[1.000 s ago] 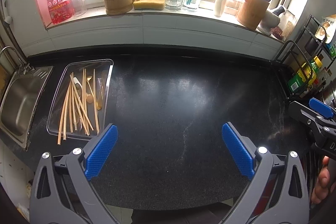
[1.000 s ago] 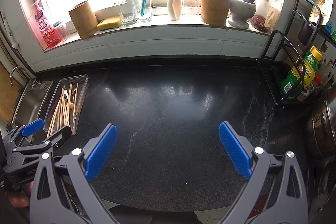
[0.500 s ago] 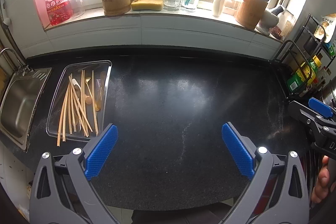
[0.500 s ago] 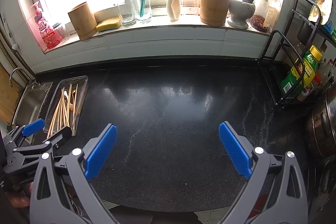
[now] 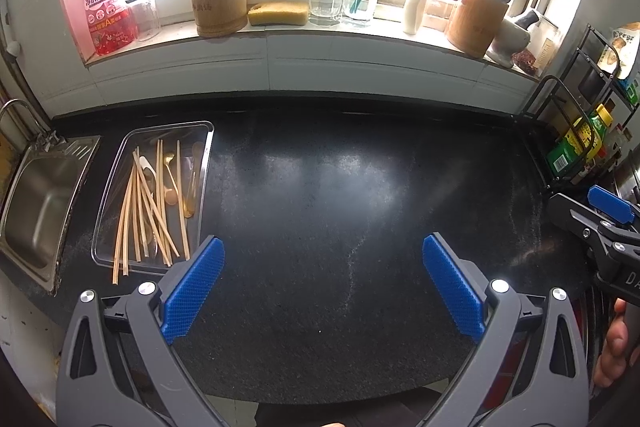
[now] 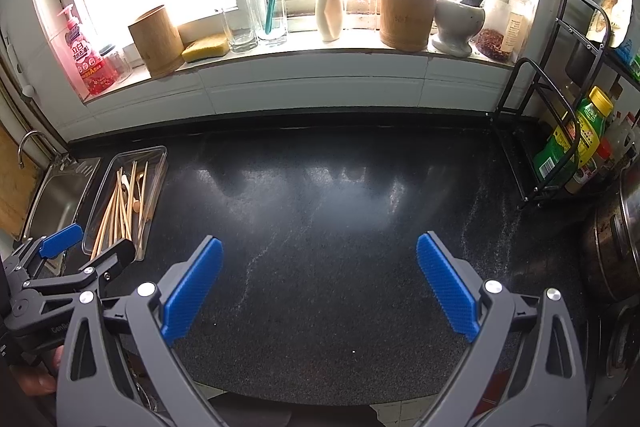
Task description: Organize utensils
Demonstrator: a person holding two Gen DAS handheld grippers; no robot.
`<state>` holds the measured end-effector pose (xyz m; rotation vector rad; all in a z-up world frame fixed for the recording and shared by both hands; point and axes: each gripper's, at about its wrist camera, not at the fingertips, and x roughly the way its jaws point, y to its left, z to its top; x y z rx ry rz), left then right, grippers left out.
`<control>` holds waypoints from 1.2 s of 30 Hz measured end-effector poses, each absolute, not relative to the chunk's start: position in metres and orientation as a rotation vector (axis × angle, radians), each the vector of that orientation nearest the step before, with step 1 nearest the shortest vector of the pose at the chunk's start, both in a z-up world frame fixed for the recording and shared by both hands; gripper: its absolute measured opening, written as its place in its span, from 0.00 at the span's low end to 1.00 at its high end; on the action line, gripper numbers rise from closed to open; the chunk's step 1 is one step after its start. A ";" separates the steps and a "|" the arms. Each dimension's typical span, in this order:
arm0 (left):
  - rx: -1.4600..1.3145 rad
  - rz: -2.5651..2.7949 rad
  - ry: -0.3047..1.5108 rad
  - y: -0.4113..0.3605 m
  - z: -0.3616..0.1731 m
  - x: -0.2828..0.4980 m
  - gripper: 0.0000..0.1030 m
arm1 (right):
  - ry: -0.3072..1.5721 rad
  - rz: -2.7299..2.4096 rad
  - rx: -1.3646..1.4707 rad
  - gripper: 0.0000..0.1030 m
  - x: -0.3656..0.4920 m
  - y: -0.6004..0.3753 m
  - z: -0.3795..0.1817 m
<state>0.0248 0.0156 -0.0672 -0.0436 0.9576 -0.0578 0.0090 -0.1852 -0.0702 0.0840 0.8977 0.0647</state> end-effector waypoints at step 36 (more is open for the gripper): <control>-0.007 -0.030 0.909 0.008 -0.058 0.013 0.94 | 0.896 0.061 0.093 0.92 0.008 -0.188 -0.072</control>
